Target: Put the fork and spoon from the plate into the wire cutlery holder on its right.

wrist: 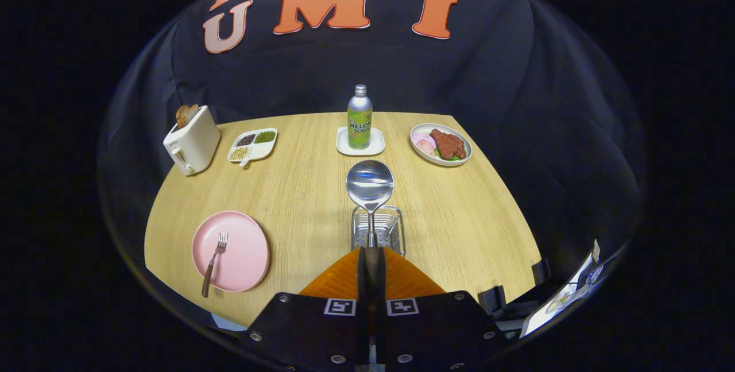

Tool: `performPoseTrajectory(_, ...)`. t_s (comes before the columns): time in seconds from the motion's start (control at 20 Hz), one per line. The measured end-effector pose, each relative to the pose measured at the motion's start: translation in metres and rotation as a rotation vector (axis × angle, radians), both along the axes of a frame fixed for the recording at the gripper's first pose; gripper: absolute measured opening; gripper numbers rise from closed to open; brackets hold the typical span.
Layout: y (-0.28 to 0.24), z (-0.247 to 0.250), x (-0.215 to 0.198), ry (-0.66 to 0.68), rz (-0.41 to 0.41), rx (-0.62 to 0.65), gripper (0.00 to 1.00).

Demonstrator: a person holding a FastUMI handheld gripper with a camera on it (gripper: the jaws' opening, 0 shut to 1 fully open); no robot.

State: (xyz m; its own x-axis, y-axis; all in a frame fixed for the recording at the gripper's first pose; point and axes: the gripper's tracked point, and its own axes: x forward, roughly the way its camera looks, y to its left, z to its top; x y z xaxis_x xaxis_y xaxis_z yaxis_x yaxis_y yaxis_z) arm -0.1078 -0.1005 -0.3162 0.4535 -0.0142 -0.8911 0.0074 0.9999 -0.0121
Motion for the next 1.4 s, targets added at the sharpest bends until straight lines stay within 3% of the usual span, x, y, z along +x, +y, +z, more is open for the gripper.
performPoseTrajectory(0.7, -0.015, -0.044, -0.021, 0.285, 0.100, -0.014, 0.06)
performPoseTrajectory(1.15, -0.012, -0.058, -0.006, 0.309, 0.190, -0.017, 0.09)
performPoseTrajectory(1.4, -0.007, -0.057, 0.013, 0.228, 0.183, -0.026, 0.09)
